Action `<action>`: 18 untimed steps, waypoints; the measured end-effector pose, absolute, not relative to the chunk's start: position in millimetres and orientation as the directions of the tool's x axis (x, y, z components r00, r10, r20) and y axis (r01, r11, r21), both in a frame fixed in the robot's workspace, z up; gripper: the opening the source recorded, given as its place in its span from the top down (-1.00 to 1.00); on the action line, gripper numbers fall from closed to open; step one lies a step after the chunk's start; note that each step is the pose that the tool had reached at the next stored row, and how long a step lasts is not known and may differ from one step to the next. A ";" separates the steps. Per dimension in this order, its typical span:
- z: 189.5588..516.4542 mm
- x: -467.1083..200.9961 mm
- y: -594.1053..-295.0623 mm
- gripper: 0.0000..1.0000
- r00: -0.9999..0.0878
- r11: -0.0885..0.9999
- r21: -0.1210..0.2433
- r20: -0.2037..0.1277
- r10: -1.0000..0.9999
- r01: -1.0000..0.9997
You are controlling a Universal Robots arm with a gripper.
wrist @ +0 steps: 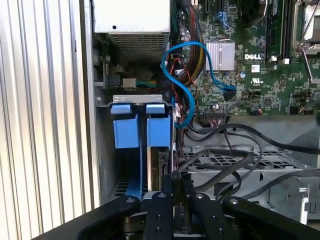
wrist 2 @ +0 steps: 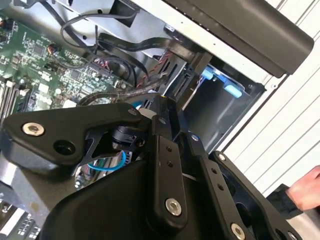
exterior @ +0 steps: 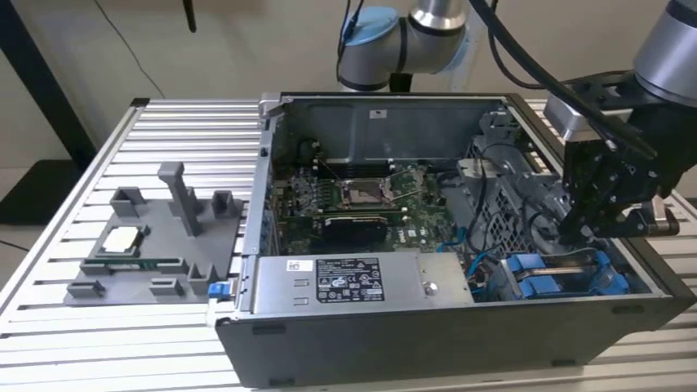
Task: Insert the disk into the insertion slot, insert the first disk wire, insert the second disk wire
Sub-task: 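Insert the first disk wire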
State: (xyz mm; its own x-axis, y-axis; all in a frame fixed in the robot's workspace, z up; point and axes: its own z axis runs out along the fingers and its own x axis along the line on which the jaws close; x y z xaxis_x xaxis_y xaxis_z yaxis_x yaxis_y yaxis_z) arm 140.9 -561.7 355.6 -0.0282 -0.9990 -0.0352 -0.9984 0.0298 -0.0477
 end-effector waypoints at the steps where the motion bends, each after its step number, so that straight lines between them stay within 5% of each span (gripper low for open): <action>1: 354.4 142.0 -562.1 0.62 -0.028 0.030 -0.048 -0.034 -0.999 -0.998; 18: 342.5 151.7 -567.5 0.62 -0.028 0.029 -0.048 -0.026 -0.999 -0.998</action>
State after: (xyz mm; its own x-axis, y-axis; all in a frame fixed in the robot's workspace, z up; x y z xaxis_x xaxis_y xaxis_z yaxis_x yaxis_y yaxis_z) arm 151.7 -567.5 342.5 -0.0282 -0.9993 -0.0256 -0.9984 0.0294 -0.0480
